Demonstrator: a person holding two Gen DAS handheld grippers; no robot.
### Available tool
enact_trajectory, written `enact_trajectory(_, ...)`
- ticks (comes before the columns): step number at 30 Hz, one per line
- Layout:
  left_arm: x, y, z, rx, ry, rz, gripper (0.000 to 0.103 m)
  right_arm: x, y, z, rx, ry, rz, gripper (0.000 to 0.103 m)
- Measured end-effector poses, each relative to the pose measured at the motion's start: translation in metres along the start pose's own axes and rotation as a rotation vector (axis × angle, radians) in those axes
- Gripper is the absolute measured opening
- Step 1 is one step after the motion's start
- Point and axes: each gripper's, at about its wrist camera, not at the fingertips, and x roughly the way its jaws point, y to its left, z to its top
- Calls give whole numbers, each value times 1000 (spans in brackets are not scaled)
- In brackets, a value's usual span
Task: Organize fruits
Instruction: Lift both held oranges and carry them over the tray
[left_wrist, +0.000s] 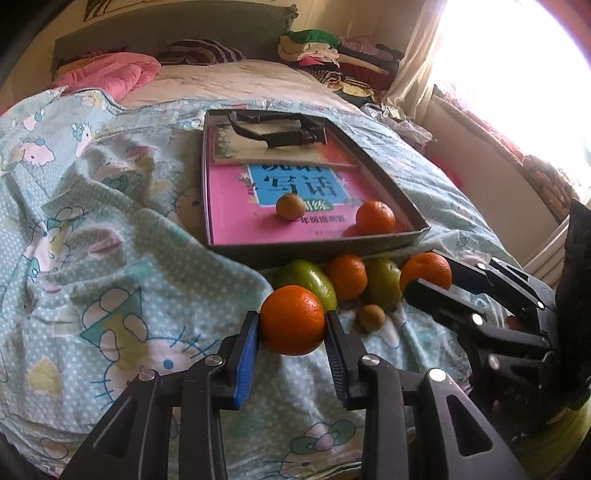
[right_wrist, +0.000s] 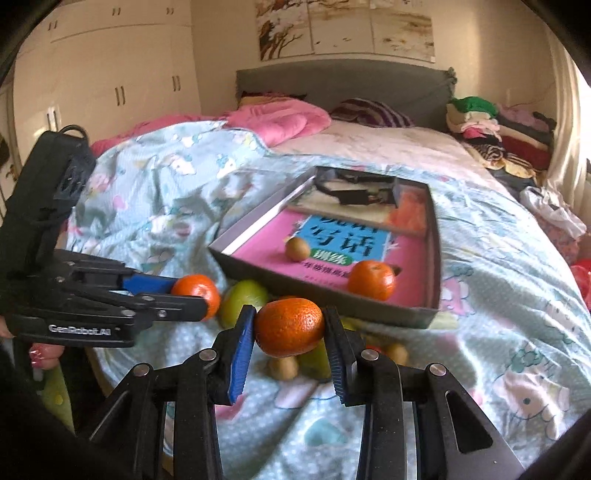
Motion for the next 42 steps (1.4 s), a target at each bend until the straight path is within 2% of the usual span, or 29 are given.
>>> enact_trajectory(9,-8,4,2,-24,-6,-29,35,-2,-26,4,60,-16,-40,38)
enact_trajectory(16,-11,15,12,-44,-26,5,35,-3,-35,5,88,-26,-48,38)
enact_trajectory(21,-13,14,31,-31,-59,11,35,-6,-46,12,106,-45,-66,38)
enact_trajectory(30,14,7,63,-11,-53,39,35,6,-65,19,130,-33,-111,38)
enact_trajectory(42,52,-1,67,20,-7,75,35,29,-77,22,97,10,-154,38)
